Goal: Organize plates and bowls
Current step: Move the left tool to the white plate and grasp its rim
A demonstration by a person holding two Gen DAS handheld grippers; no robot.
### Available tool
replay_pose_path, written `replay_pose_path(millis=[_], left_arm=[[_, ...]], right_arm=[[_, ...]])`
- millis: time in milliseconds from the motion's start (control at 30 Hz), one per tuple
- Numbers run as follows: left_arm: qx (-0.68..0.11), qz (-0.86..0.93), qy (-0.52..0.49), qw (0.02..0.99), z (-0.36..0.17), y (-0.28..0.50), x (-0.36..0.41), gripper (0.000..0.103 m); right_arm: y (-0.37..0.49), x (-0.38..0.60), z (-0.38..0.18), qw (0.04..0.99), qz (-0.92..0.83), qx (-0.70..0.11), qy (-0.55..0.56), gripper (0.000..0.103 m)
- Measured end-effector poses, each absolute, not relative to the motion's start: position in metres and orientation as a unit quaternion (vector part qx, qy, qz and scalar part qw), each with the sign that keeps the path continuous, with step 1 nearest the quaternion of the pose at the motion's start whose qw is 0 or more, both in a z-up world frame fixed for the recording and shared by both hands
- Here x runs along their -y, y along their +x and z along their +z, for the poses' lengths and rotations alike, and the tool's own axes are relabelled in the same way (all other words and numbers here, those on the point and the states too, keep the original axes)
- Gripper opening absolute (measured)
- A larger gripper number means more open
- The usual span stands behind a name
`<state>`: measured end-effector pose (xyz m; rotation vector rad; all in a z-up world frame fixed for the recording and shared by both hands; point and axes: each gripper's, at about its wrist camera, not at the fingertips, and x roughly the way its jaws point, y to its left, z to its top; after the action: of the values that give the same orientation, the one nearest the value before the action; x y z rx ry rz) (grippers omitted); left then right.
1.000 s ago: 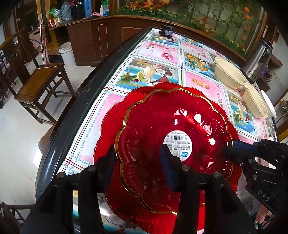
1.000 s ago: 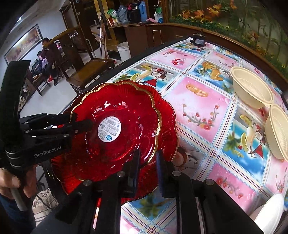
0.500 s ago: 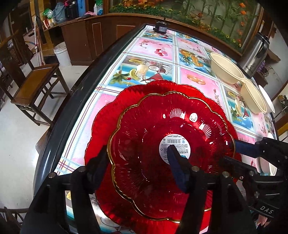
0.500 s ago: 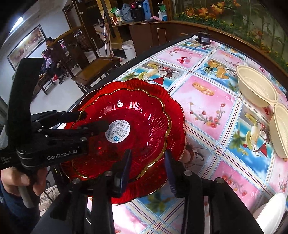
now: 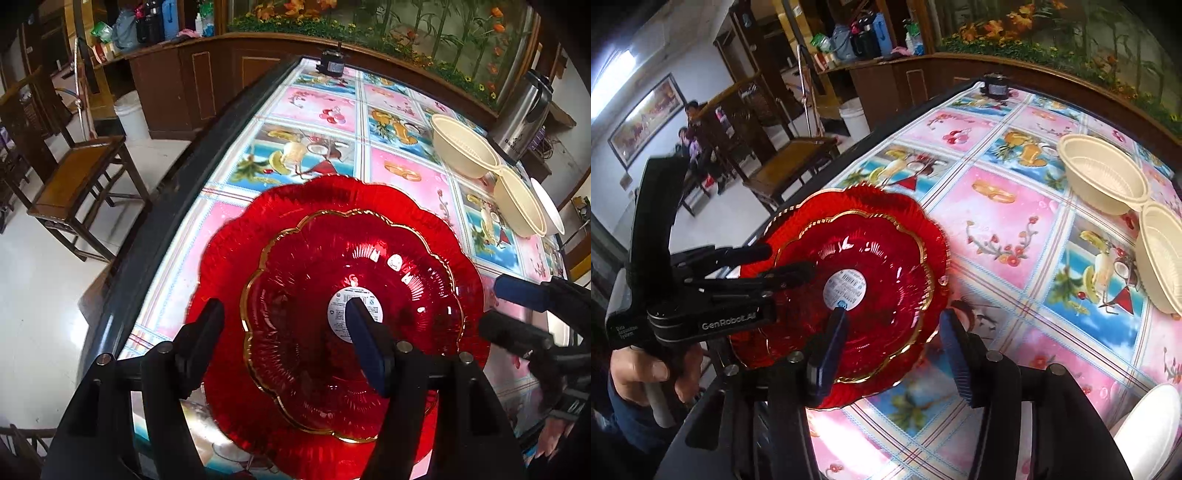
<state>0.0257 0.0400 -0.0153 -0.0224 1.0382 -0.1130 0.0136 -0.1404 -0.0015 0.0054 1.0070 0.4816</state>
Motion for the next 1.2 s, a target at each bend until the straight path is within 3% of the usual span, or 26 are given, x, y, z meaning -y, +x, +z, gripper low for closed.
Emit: replay_pose_path(millis=[367, 767, 1033, 1100, 1200], left_arm=[[-0.443, -0.073, -0.031, 0.893, 0.014, 0.005, -0.029, 0.067], [-0.433, -0.195, 0.037, 0.879, 0.025, -0.016, 0.087, 0.067], [-0.449, -0.264, 0.073, 0.851, 0.009, -0.037, 0.158, 0.067], [-0.457, -0.276, 0.083, 0.841, 0.002, -0.04, 0.172, 0.067], [-0.466, -0.283, 0.088, 0.834, -0.003, -0.043, 0.185, 0.067]], right_arm=[[-0.014, 0.206, 0.008, 0.876, 0.218, -0.421, 0.089, 0.053], [-0.081, 0.322, 0.033, 0.93, 0.121, -0.314, 0.146, 0.053], [-0.122, 0.405, 0.014, 0.932, 0.014, -0.319, 0.169, 0.055], [-0.123, 0.419, 0.003, 0.921, 0.01, -0.335, 0.197, 0.052], [-0.12, 0.43, -0.012, 0.906, 0.008, -0.359, 0.224, 0.025]])
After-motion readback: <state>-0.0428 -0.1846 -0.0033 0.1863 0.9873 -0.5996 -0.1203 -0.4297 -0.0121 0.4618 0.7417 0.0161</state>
